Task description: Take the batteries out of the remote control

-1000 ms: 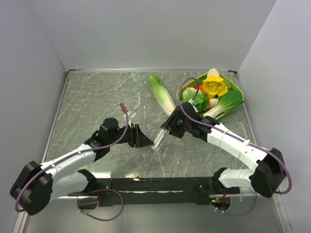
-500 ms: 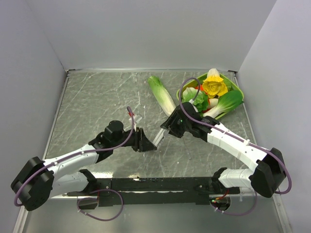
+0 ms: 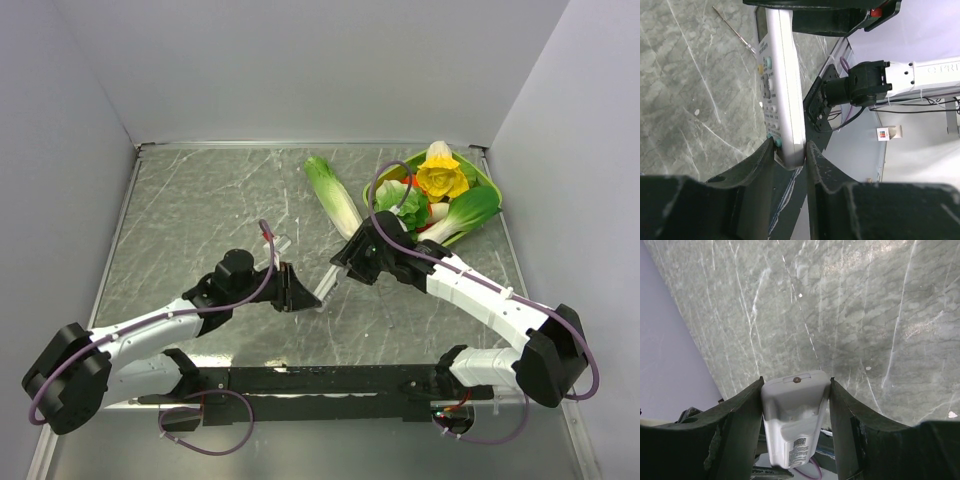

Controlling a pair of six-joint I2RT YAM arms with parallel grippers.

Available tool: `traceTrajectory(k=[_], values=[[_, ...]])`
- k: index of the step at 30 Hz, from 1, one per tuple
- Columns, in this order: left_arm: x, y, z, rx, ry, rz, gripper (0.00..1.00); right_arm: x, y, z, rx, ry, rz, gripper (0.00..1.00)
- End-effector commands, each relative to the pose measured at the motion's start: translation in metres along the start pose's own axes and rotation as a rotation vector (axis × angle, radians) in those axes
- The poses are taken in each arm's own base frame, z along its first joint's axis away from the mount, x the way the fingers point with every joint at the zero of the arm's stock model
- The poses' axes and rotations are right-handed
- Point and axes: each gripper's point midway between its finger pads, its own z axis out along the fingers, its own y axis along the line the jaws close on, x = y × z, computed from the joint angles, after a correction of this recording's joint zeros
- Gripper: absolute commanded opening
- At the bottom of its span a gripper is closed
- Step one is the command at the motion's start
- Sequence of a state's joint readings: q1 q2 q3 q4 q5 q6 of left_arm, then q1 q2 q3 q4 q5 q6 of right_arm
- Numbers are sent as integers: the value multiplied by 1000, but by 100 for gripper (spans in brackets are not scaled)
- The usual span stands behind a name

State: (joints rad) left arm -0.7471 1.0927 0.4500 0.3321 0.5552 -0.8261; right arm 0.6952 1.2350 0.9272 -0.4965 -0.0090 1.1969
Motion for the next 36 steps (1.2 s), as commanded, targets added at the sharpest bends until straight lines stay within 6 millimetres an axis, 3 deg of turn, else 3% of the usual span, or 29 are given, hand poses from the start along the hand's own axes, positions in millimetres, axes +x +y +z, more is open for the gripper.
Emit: traceTrajectory(k=[1,3,4,7,8,20,26,36], values=[[-12,-13,-2,44,-53,38,1,-2,9,-1,-37,3,29,0],[-13,-12,-2,33,-55,33,3,-1,9,-1,-37,8,31,0],[-13,-10,-2,21,-56,29,16,-1,10,-1,-42,11,30,0],[-12,-8,-2,11,-64,24,43,-1,10,0,-42,14,35,0],[-15,-10,-3,21,-77,27,45,-1,10,0,-44,13,36,0],[-14,-7,-8,9,-104,44,37,0,10,0,-49,23,48,0],[-14,-8,-10,12,-110,49,47,1,12,1,-52,30,49,0],[-13,-2,-9,-9,-110,59,37,2,11,2,-50,38,59,0]])
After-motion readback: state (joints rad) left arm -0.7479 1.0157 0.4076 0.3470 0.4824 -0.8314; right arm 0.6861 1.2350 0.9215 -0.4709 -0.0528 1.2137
